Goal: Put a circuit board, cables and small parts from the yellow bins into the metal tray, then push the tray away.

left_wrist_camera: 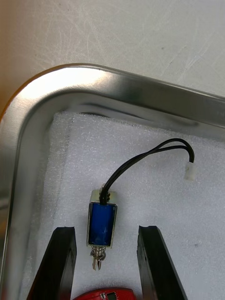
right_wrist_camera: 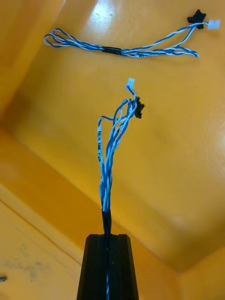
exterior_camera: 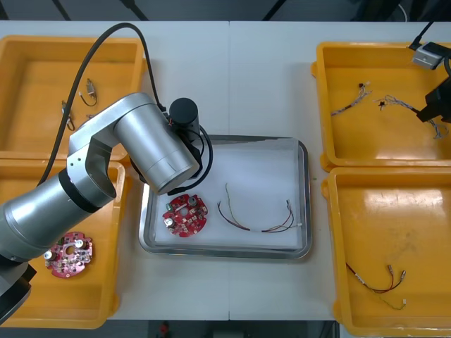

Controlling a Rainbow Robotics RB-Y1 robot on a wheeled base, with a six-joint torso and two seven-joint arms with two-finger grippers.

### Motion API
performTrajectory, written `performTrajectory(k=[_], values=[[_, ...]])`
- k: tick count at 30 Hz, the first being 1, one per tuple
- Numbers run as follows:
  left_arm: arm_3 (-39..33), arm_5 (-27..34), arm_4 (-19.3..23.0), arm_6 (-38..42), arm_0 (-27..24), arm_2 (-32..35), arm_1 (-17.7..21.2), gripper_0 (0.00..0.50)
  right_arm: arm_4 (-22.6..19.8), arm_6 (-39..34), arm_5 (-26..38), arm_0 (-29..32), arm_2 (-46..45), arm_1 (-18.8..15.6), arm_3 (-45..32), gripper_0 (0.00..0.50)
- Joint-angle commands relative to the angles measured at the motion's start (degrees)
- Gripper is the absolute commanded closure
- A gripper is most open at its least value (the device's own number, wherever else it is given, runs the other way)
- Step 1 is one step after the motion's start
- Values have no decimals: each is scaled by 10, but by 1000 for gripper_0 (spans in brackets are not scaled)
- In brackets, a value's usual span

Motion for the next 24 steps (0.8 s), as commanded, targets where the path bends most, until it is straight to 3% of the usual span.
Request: performTrajectory(k=[1,8,15,24], values=[[-37,16,34,-10,-27,-9,15,77,8,8,30,-20,-36,-27,-35,500],[-93,74,136,-5,-64,20,64,3,11,-48,72,-20,-45,-27,-85,500],[-115,108,249,0,-103,73,126,0,15,-117,106,-13,-59,-16,-136,500],[-94,128,347,-5,-132,153,211,0,25,-196,135,37,-101,-1,-242,500]])
